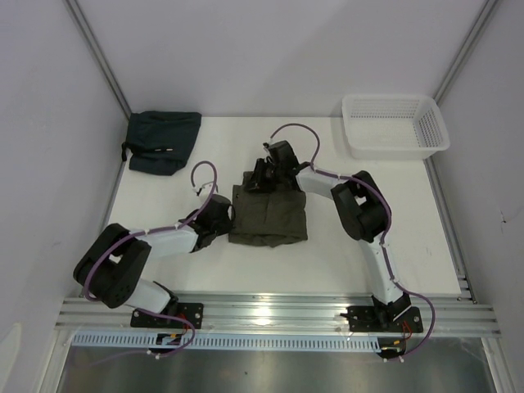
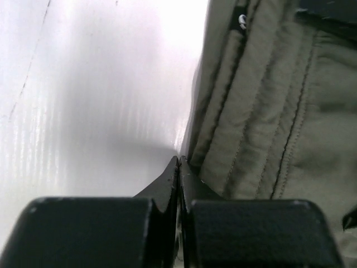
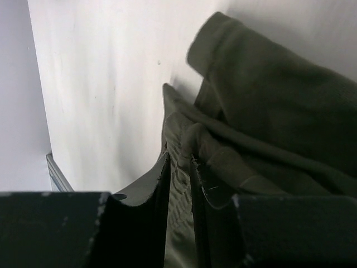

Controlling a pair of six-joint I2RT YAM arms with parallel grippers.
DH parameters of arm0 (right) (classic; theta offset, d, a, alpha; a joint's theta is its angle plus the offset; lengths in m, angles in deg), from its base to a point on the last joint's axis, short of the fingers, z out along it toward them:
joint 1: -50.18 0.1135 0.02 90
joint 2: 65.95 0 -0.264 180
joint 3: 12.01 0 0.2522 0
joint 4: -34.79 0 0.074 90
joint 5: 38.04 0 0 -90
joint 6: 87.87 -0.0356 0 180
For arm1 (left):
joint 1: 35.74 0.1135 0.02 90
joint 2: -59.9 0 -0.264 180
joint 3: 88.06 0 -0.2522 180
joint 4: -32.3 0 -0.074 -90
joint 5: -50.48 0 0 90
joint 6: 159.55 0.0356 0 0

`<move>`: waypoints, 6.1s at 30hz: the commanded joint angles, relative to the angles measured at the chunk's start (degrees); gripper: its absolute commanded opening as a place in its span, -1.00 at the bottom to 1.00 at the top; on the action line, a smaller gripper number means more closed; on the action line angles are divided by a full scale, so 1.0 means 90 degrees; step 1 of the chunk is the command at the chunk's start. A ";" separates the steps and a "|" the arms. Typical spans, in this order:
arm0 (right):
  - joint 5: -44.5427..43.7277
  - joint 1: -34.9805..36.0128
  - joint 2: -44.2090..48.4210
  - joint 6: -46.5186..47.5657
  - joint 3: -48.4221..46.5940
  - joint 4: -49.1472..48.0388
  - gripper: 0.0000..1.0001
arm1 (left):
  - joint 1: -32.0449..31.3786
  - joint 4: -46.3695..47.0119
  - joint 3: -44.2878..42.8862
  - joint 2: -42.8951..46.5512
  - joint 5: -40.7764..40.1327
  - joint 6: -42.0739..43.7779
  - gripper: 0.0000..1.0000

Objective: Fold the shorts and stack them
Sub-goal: Fold the shorts, then neatly place the folded shorts to the corner

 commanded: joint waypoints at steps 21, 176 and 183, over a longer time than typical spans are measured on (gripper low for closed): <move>0.0215 -0.0249 0.1609 0.0312 -0.0233 0.0452 0.65 | 0.0062 -0.0785 -0.0205 0.0821 0.0250 -0.0061 -0.48; -0.0107 -0.0025 0.3643 -0.3555 0.4613 -0.2155 -1.00 | -0.0572 0.3081 0.1474 0.0959 0.1209 -0.3497 0.98; -0.0175 0.0024 0.3741 -0.3604 0.4622 -0.2009 -1.00 | -0.0689 0.4124 0.1757 0.0441 0.0887 -0.3722 0.98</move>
